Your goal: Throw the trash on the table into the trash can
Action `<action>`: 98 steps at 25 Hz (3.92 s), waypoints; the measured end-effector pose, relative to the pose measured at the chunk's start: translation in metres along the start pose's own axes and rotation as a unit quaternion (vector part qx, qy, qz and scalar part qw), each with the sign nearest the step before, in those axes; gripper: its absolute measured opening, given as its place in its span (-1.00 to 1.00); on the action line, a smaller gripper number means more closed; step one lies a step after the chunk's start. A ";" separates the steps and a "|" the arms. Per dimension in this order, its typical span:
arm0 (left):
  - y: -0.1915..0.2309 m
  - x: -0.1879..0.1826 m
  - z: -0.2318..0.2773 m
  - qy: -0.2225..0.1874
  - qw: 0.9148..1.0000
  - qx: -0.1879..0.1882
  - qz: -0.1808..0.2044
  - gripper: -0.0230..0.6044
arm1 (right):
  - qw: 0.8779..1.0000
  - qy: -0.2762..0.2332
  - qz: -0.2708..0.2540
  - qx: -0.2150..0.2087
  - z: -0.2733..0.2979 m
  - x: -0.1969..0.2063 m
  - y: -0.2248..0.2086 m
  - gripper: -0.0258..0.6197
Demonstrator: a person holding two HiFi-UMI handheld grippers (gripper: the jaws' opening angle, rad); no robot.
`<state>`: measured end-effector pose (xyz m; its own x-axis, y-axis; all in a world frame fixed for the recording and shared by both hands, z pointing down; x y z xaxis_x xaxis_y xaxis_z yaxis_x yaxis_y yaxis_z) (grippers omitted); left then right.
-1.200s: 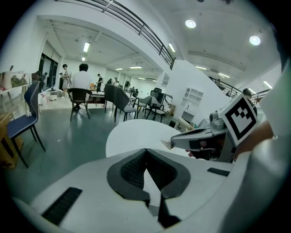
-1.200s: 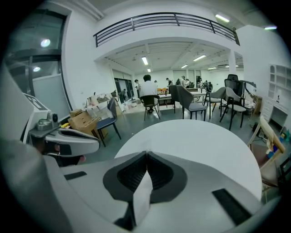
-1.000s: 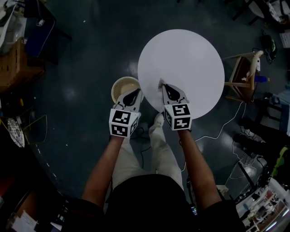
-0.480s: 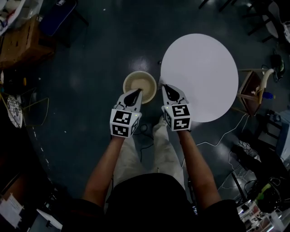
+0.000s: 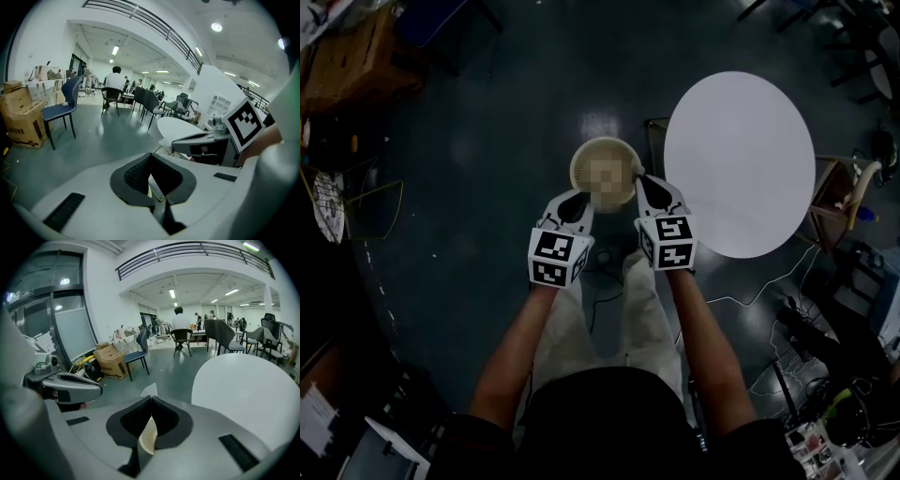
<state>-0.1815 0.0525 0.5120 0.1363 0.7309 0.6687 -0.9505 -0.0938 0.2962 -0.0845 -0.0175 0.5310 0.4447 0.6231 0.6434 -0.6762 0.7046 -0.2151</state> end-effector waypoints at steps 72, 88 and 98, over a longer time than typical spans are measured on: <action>0.141 0.240 0.203 0.100 0.995 0.023 -0.010 -0.88 | 0.993 0.105 0.047 0.014 0.292 0.245 -0.027 -0.66; 0.100 0.188 0.151 0.075 0.996 0.017 0.040 -0.88 | 0.998 0.067 0.020 0.002 0.211 0.184 -0.011 -0.83; 0.055 0.141 0.106 0.066 0.997 0.020 0.039 -0.88 | 0.998 0.055 0.017 -0.002 0.124 0.136 0.000 -0.85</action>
<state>-0.1851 0.0790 0.6951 0.0226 0.8033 0.5952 -0.9447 -0.1777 0.2756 -0.0970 0.0248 0.7095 0.4832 0.6798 0.5517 -0.6894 0.6838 -0.2389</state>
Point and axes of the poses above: the fingertips, and each gripper's own axes: z forward along the fingers, y to its left, x out of its underside, the point moved 3 cm from there along -z, backward along the fingers, and after that the axes turned 6 degrees about y, right-handed, at the moved point
